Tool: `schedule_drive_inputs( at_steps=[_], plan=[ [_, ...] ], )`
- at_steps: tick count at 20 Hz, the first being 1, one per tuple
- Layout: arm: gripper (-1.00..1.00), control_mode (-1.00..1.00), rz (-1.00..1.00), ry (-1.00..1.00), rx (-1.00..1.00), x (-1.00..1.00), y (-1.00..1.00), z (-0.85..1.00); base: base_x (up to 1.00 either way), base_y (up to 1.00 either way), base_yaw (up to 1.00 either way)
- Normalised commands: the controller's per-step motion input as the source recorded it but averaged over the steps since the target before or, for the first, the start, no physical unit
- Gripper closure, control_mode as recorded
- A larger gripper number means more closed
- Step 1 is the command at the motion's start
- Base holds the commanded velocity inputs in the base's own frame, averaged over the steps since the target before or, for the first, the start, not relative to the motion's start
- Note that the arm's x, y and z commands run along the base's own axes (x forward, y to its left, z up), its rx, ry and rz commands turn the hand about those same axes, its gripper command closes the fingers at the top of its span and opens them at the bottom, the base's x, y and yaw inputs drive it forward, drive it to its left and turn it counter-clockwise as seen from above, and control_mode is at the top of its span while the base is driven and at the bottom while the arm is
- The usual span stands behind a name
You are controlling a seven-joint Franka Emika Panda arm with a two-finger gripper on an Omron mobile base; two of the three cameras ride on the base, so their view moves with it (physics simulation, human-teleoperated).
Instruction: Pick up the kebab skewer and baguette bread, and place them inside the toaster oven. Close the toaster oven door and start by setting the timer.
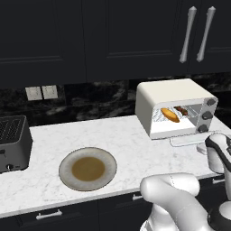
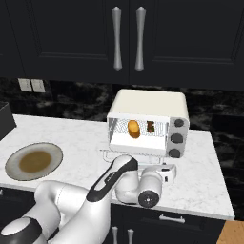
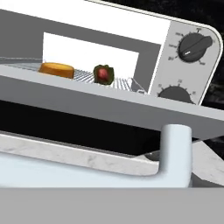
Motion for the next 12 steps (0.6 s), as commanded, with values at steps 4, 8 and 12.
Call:
schedule_drive_inputs(
  at_steps=[4,8,12],
  plan=[
    [-1.0,-1.0,0.0,-0.02,0.0,0.47,0.28,0.15,0.0,0.0,0.0],
    [-1.0,-1.0,0.0,0.0,0.0,0.51,0.3,0.1,0.0,0.0,0.0],
    [-1.0,-1.0,0.0,0.0,0.0,0.54,0.32,0.1,0.0,0.0,0.0]
  ],
)
